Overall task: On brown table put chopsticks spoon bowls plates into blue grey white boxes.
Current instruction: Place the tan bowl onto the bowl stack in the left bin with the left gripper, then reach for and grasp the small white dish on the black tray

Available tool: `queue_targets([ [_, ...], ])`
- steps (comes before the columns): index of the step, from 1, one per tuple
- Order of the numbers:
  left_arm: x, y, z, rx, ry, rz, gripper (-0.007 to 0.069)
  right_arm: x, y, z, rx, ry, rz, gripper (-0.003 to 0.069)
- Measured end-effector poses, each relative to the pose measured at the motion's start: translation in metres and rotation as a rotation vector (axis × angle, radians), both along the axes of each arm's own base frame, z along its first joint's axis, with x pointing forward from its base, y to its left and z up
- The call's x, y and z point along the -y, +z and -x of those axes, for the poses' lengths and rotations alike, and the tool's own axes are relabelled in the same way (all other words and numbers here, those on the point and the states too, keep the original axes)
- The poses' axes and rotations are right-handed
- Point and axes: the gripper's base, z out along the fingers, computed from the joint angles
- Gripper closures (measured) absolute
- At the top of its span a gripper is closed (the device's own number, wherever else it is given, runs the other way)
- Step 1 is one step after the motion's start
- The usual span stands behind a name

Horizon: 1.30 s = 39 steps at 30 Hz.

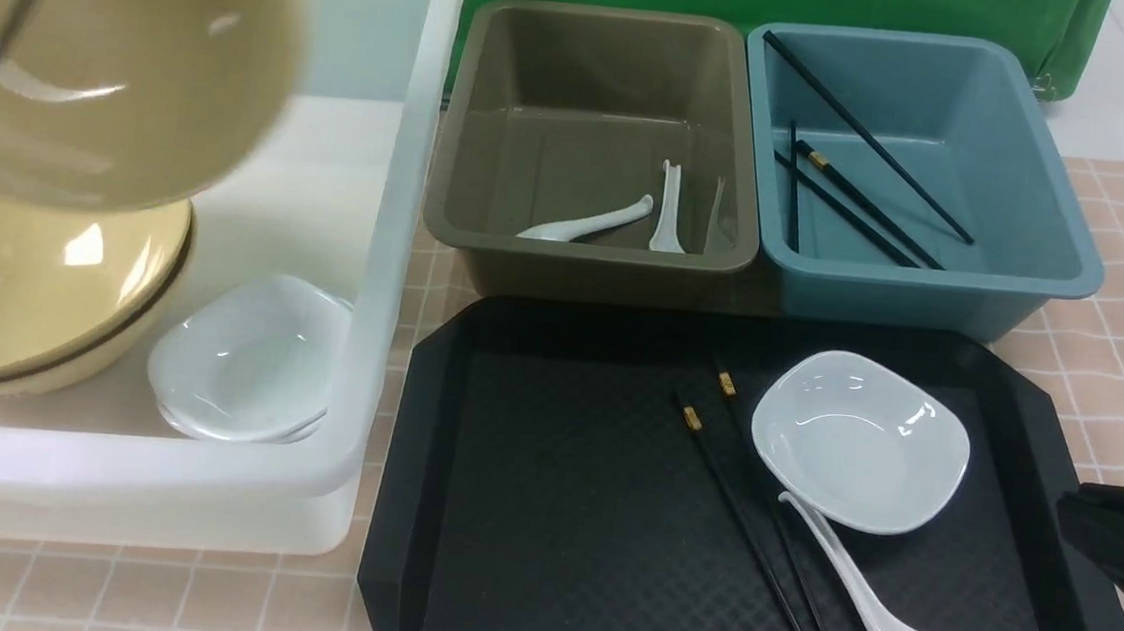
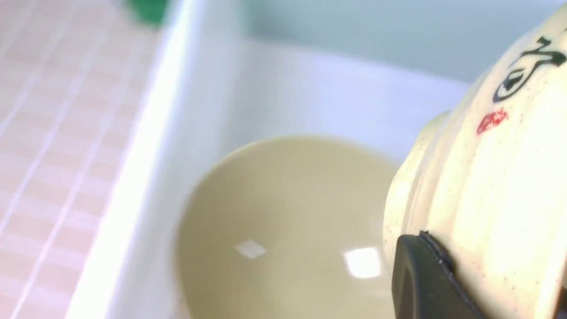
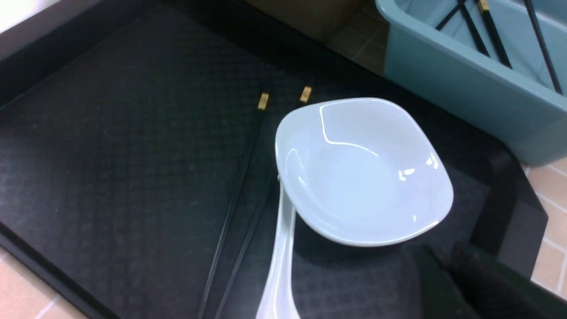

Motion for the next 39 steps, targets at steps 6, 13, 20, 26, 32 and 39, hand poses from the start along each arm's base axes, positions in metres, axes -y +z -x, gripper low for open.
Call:
queue_targets([
  [6,-0.041,-0.053,-0.006,-0.061,0.152,0.089,0.0615,0.000,0.000,0.000,-0.005,-0.004,-0.014,0.0538],
  [13,-0.053,-0.080,-0.023,-0.060,0.184,0.140,0.0533,-0.001,0.000,0.000,-0.006,-0.005,-0.018,0.0538],
  [20,-0.054,-0.086,-0.025,-0.078,0.195,0.171,0.0256,-0.001,0.000,0.000,-0.007,-0.005,-0.021,0.0538],
  [26,-0.040,-0.050,-0.007,-0.008,0.198,0.178,0.0111,-0.001,0.000,0.000,-0.007,-0.005,-0.021,0.0538],
  [32,-0.012,0.006,0.028,0.176,0.136,0.129,0.0151,-0.001,0.000,0.000,-0.013,-0.014,-0.035,0.0537],
  [39,-0.020,-0.047,0.015,0.092,0.142,0.155,0.0414,-0.001,0.000,0.000,-0.017,-0.022,-0.048,0.0531],
])
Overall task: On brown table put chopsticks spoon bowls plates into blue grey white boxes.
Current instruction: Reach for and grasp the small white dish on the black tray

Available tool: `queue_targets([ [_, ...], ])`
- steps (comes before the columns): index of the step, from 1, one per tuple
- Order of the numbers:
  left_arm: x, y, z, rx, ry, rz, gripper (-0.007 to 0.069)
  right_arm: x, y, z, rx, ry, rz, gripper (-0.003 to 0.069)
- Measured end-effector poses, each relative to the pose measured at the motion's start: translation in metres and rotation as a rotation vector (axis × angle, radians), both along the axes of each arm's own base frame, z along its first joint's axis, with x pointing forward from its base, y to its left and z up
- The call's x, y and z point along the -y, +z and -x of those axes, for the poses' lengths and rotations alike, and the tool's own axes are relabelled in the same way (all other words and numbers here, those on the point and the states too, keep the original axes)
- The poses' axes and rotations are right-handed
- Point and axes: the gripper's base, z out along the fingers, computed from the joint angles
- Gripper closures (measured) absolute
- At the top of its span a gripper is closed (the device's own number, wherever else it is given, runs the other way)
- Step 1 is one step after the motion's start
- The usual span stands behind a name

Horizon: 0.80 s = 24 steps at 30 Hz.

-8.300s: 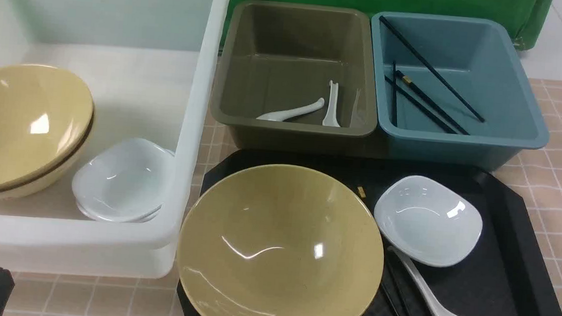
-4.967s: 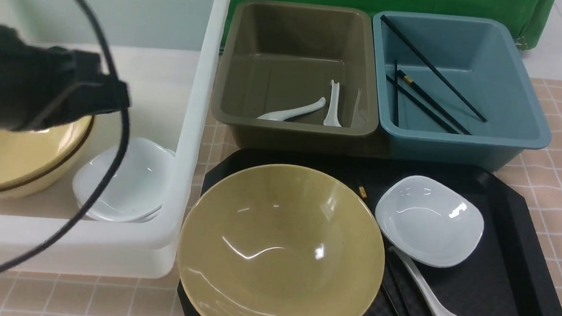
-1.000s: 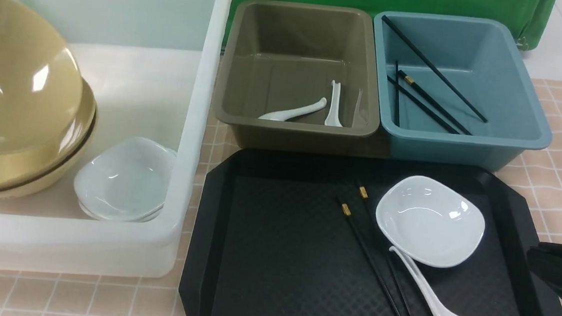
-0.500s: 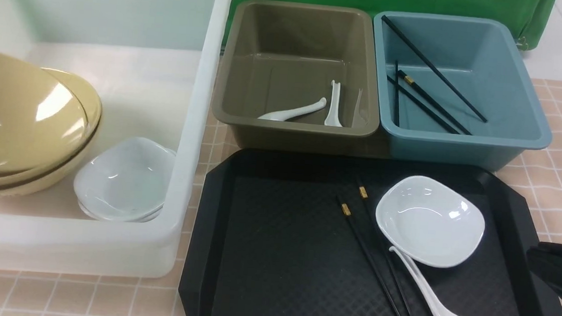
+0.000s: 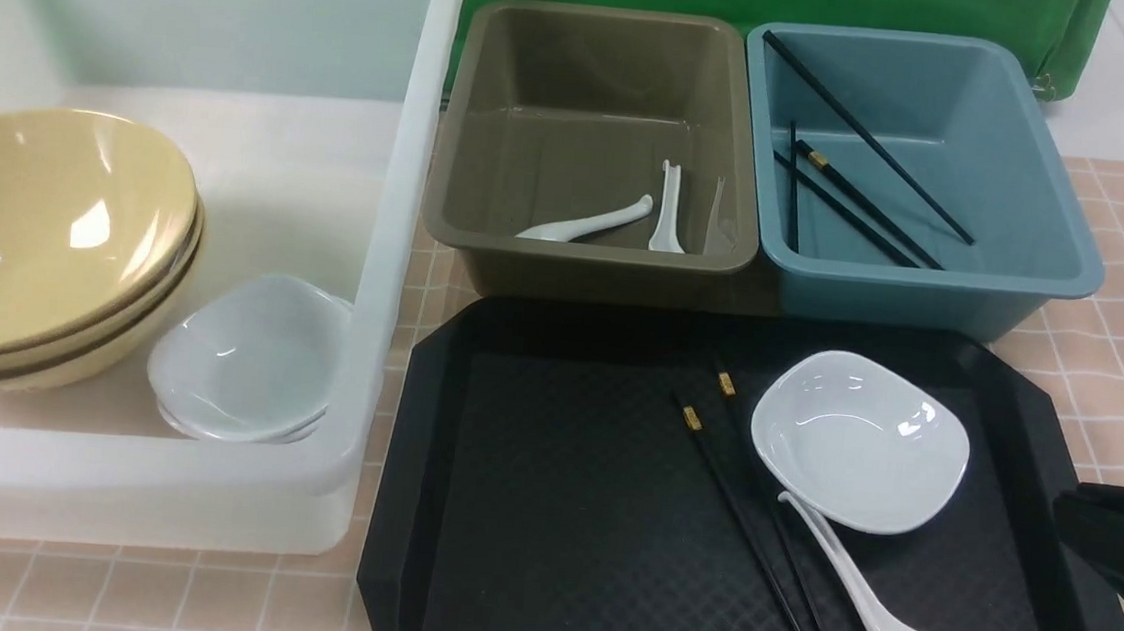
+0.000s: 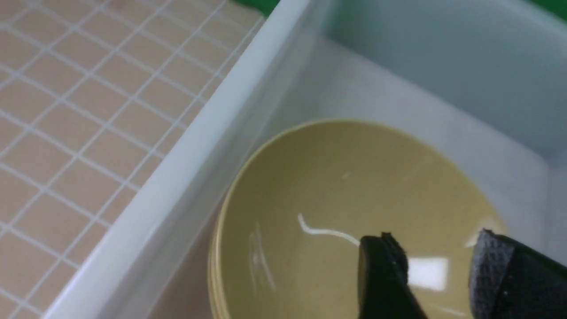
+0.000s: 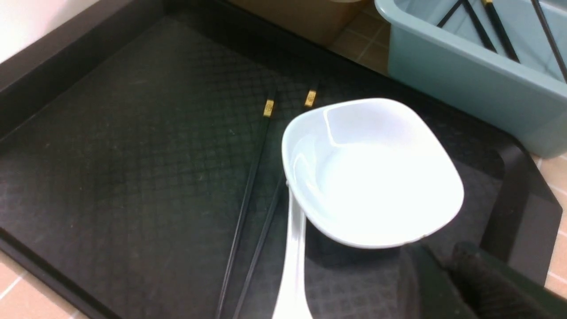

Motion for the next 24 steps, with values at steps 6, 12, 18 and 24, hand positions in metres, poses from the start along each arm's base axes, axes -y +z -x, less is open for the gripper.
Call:
queue_targets([
  [6,0.000,-0.075,-0.007,-0.131,0.041,0.182,0.0589,0.000,0.000,0.000,-0.001,0.001,-0.003,0.0526],
  [12,0.029,-0.043,0.000,0.012,-0.095,0.143,0.0619,-0.004,-0.003,0.004,-0.042,0.038,0.004,0.0518],
  [18,0.093,0.024,0.038,0.289,-0.394,-0.059,0.0619,-0.008,-0.010,0.002,-0.141,0.039,-0.005,0.0492],
  [24,0.140,0.045,0.105,0.521,-0.596,-0.145,0.0619,-0.027,0.011,-0.041,-0.353,0.079,0.047,0.0372],
])
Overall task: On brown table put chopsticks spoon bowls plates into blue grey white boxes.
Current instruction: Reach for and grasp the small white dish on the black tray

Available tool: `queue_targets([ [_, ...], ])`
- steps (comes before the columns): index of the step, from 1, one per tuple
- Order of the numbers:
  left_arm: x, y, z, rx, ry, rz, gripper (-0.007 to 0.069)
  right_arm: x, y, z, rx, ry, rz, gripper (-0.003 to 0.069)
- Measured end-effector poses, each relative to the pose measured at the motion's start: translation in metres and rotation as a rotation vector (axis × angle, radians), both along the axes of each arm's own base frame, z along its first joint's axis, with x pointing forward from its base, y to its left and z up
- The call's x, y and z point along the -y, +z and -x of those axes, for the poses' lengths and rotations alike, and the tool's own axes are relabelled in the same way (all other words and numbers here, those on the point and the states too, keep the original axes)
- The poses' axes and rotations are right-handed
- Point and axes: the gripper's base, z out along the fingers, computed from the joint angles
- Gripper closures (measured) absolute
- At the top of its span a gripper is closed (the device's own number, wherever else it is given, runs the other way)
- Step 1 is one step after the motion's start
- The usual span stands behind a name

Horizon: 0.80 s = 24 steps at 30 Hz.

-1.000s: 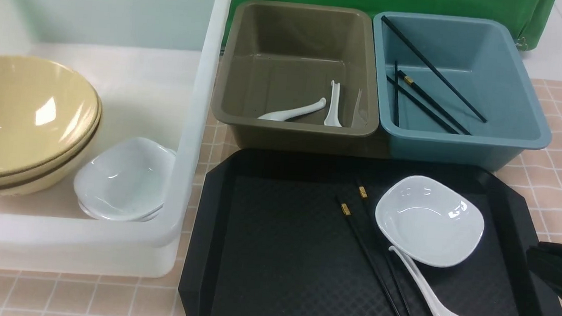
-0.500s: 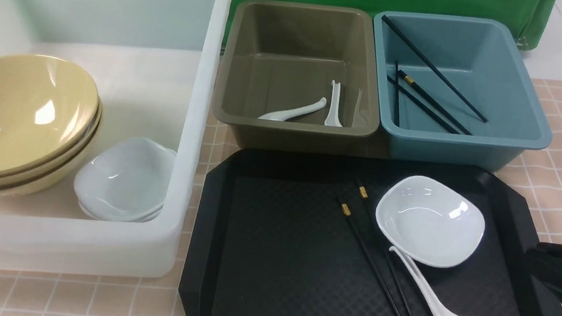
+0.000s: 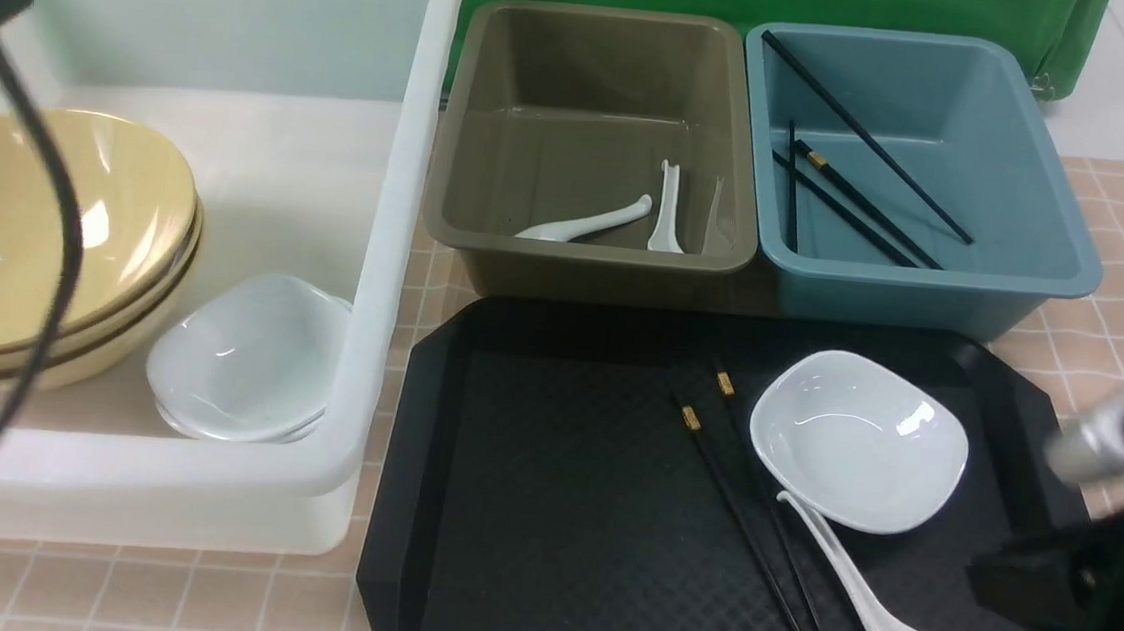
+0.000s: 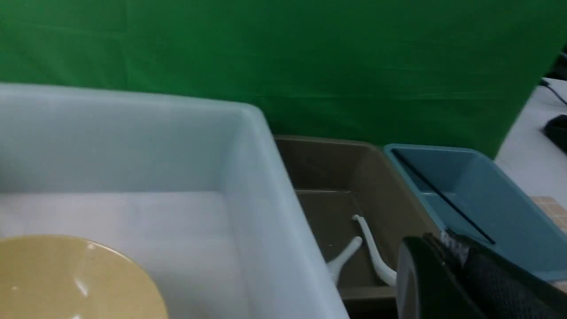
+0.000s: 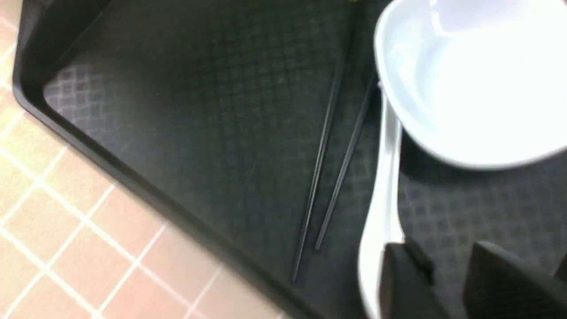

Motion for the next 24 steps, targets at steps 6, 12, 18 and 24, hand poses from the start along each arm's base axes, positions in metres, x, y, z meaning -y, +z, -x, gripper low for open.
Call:
queue_targets([
  [6,0.015,-0.026,0.055,0.041,-0.083,-0.045,0.0619,-0.012,0.013,-0.072,0.008,-0.072,0.128,0.0225],
  [12,0.020,-0.061,0.090,0.070,-0.099,-0.160,0.0619,-0.027,-0.019,-0.132,-0.107,-0.084,0.218,0.0156],
  [18,0.023,-0.111,0.097,-0.050,-0.143,-0.193,0.0619,-0.009,-0.054,-0.173,-0.208,-0.157,0.253,0.0152],
  [24,0.022,-0.118,0.097,-0.045,-0.133,-0.179,0.0619,-0.006,-0.081,-0.178,-0.321,-0.178,0.248,0.0156],
])
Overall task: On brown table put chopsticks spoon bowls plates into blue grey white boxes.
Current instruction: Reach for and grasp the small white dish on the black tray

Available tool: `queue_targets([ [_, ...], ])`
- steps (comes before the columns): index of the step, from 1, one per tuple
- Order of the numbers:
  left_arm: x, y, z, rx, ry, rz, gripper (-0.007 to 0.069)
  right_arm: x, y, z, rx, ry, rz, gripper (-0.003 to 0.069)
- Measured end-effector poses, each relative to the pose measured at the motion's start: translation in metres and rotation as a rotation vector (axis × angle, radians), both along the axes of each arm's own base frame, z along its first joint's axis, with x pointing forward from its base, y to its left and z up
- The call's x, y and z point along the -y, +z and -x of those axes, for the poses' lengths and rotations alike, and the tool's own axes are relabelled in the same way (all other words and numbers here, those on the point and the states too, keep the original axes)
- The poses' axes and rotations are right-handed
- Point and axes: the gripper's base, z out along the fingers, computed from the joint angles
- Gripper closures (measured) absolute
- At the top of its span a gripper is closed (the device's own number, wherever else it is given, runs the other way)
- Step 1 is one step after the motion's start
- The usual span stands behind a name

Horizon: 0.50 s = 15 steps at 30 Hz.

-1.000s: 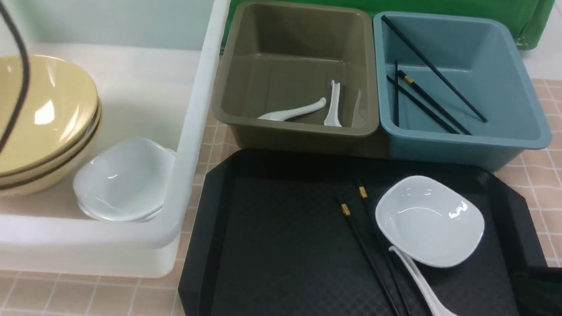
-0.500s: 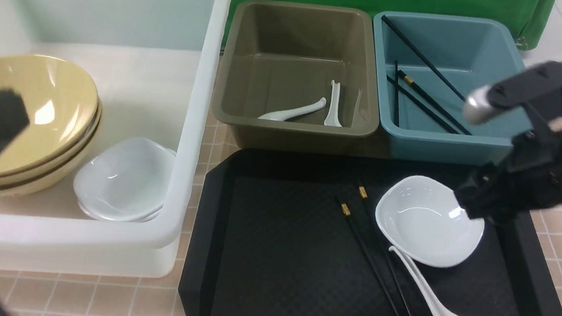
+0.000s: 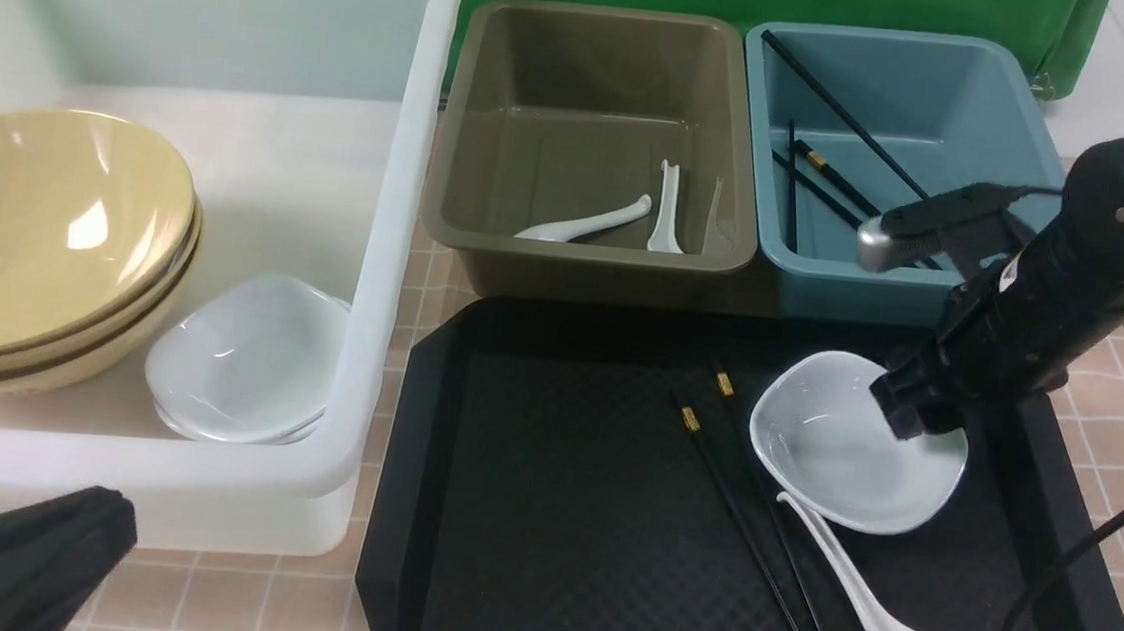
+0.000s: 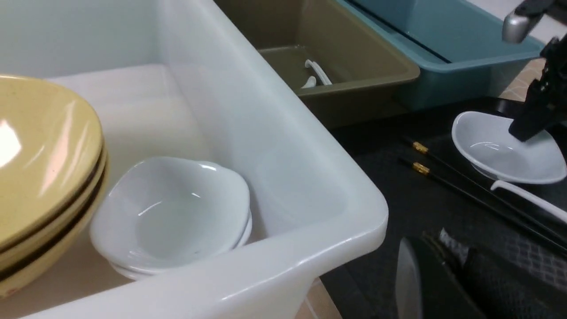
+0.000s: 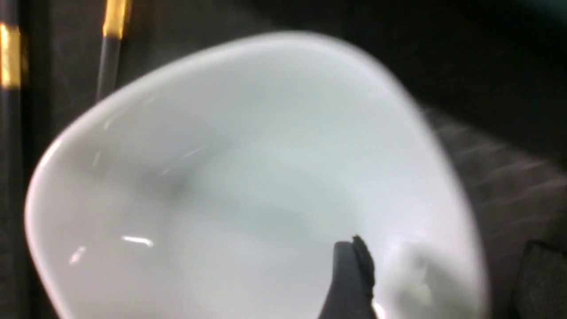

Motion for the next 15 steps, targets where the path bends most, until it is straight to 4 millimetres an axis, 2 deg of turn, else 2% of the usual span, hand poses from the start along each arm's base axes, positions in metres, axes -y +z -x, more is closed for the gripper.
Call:
queue_targets([
  [3,-0.001,0.001,-0.001,0.009,0.012,-0.007,0.0619,-0.006,-0.008,0.000,-0.026,0.012,-0.015,0.0174],
  [6,-0.003,0.001,-0.001,0.020,0.028,-0.015,0.0619,-0.010,-0.015,0.000,-0.046,0.023,-0.018,0.0223],
  [9,-0.004,0.002,-0.002,0.038,0.046,-0.013,0.0619,-0.011,-0.017,-0.001,-0.055,0.041,-0.019,0.0337],
  [12,-0.007,0.005,-0.004,0.072,0.083,-0.013,0.0619,-0.012,-0.008,-0.001,-0.039,0.040,-0.041,0.0427],
  [15,-0.012,0.010,-0.007,0.122,0.146,0.015,0.0619,-0.013,0.001,0.004,-0.040,0.050,-0.051,0.0464],
])
